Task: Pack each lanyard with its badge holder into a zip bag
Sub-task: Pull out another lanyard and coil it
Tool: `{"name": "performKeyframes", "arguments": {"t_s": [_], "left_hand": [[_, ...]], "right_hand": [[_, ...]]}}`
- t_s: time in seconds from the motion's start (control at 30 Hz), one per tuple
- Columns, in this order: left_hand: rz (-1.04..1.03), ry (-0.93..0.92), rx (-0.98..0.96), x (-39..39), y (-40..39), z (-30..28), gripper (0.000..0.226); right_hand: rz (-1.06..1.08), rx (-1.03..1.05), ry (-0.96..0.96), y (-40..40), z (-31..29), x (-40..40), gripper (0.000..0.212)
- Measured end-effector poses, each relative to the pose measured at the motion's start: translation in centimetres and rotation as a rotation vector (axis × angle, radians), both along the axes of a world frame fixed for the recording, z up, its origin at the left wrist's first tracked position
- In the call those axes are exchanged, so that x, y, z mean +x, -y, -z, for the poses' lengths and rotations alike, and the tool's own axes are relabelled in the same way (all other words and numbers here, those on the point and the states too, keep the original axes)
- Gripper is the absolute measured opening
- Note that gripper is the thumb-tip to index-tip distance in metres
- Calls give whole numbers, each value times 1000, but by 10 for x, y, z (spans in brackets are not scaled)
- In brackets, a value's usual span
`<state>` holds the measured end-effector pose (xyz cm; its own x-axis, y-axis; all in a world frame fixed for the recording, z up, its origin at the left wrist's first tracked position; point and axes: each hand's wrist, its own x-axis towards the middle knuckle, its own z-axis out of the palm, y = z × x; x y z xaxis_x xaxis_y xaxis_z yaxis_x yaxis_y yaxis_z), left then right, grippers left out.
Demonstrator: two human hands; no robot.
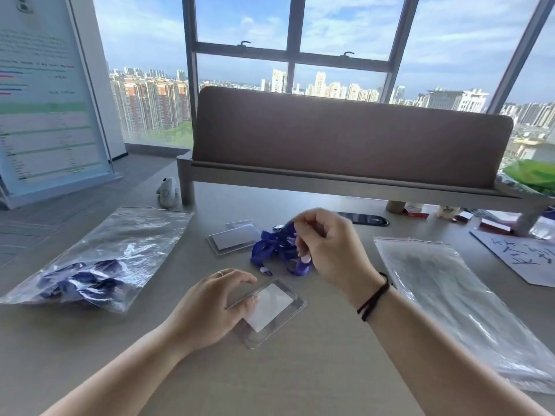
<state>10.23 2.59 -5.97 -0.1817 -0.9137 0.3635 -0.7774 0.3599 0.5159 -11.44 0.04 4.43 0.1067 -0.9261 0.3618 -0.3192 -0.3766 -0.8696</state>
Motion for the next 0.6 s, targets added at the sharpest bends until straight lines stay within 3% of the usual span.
{"name": "performKeyframes", "arguments": {"t_s": [0.17,0.37,0.6], "left_hand": [[19,-111,21,3,-1,-1,51],[24,-341,62,3,-6,-10,82],[74,-473,116,1,-9,-15,72]], "right_hand": [[-77,-49,196,8,-70,23,18],[-268,142,546,5,-106,43,17],[-381,226,642,0,-105,48,15]]}}
